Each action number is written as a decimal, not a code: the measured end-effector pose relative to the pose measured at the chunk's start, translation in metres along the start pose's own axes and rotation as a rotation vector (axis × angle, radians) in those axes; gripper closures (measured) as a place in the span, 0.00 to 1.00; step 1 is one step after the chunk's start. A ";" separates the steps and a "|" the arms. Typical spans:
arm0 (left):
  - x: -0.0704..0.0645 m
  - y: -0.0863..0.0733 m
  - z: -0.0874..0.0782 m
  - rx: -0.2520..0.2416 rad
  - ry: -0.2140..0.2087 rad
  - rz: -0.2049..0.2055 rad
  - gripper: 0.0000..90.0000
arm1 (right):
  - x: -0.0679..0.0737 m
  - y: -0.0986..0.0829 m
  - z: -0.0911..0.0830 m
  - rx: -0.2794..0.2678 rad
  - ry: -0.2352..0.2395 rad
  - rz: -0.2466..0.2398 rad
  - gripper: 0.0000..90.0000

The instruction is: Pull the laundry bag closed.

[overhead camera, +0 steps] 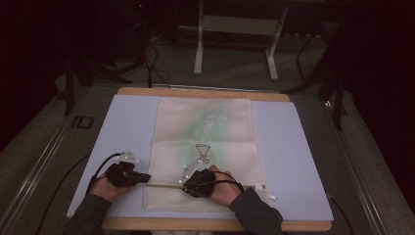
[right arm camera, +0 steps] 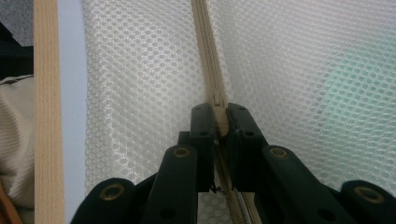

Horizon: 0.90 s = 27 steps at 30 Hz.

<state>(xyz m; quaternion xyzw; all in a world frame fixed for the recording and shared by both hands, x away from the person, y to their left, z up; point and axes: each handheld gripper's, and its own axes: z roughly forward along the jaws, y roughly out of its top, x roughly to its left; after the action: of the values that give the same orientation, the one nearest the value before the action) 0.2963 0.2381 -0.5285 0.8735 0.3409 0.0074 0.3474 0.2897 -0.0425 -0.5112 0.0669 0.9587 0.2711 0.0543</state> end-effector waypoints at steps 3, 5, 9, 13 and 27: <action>0.000 0.000 0.000 0.000 -0.001 -0.001 1.00 | 0.000 -0.001 -0.001 0.003 0.000 -0.001 0.91; 0.000 0.000 0.000 -0.001 0.000 0.000 1.00 | -0.001 -0.001 -0.002 0.005 -0.002 -0.002 0.91; 0.000 0.000 0.000 -0.001 -0.001 -0.003 1.00 | -0.001 -0.004 -0.004 0.008 -0.004 0.001 0.91; 0.000 0.000 0.000 0.000 -0.001 -0.002 1.00 | -0.002 -0.006 -0.005 0.011 -0.005 0.000 0.91; 0.000 0.000 0.000 -0.002 -0.001 -0.005 1.00 | -0.001 -0.013 -0.009 0.016 -0.009 -0.002 0.91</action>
<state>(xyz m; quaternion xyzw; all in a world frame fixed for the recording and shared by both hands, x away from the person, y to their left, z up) 0.2963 0.2378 -0.5286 0.8723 0.3429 0.0062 0.3484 0.2885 -0.0587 -0.5101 0.0674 0.9606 0.2632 0.0582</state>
